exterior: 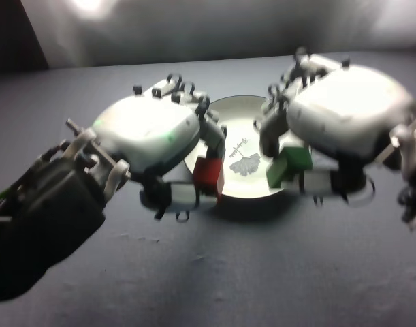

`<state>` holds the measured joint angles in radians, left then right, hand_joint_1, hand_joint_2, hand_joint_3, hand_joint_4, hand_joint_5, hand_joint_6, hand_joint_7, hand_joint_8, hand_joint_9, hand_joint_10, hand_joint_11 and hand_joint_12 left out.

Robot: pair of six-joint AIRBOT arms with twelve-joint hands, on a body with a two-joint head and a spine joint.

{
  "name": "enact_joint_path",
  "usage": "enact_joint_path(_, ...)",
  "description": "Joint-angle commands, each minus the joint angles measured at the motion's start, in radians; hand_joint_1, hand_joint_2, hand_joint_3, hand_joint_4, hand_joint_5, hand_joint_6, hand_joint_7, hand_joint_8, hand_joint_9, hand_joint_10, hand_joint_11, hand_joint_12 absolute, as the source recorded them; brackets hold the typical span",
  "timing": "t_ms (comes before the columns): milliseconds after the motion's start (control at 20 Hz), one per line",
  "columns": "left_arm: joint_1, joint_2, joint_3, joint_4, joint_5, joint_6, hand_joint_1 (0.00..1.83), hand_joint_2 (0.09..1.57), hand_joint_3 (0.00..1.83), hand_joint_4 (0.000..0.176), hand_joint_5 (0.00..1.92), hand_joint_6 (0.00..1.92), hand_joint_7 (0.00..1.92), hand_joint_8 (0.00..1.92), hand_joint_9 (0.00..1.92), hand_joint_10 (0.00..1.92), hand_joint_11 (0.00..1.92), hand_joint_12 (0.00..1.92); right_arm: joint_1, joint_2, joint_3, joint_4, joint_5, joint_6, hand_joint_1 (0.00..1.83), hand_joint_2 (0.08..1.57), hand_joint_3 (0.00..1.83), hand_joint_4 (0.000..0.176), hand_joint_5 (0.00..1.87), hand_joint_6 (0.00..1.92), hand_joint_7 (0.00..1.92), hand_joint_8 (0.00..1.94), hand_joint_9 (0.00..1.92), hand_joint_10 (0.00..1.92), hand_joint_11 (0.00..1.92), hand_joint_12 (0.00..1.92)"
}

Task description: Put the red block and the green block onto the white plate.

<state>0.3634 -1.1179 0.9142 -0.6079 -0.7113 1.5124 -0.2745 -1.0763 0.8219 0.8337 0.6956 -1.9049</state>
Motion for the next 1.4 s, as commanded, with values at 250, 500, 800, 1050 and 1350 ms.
enact_joint_path(250,-0.061,-0.061,0.118,0.067,-0.062,-0.063,1.04,1.08,0.00,0.176,1.06,0.85,0.46,0.01,0.20,0.00,0.00,0.59,-0.017,-0.086,0.161,-0.052,0.084,0.080,1.05,1.06,0.00,0.176,1.09,0.79,0.59,0.00,0.45,0.00,0.00,0.63)
enact_joint_path(500,-0.063,-0.102,0.188,0.099,-0.062,-0.113,1.04,1.07,0.00,0.176,1.06,0.85,0.49,0.00,0.24,0.01,0.00,0.68,-0.058,-0.129,0.217,-0.053,0.104,0.112,1.05,1.06,0.00,0.176,1.09,0.80,0.59,0.00,0.49,0.01,0.00,0.78)
enact_joint_path(800,-0.059,-0.132,0.233,0.115,-0.062,-0.146,1.04,1.07,0.00,0.176,1.06,0.84,0.50,0.00,0.24,0.01,0.00,0.78,-0.035,-0.130,0.237,-0.053,0.118,0.126,1.06,1.06,0.00,0.176,1.10,0.78,0.61,0.00,0.48,0.00,0.00,0.76)
enact_joint_path(1050,-0.070,-0.139,0.255,0.116,-0.062,-0.153,1.04,1.08,0.00,0.176,1.05,0.86,0.49,0.01,0.26,0.01,0.00,0.75,-0.024,-0.130,0.250,-0.053,0.128,0.133,1.05,1.06,0.00,0.176,1.09,0.79,0.61,0.00,0.50,0.00,0.00,0.84)
enact_joint_path(1350,-0.074,-0.145,0.272,0.124,-0.062,-0.165,0.61,1.05,0.00,0.164,0.61,0.02,0.32,0.00,0.13,0.00,0.00,0.33,-0.025,-0.130,0.261,-0.053,0.129,0.135,0.87,0.91,0.00,0.046,0.88,0.02,0.51,0.00,0.34,0.00,0.00,0.36)
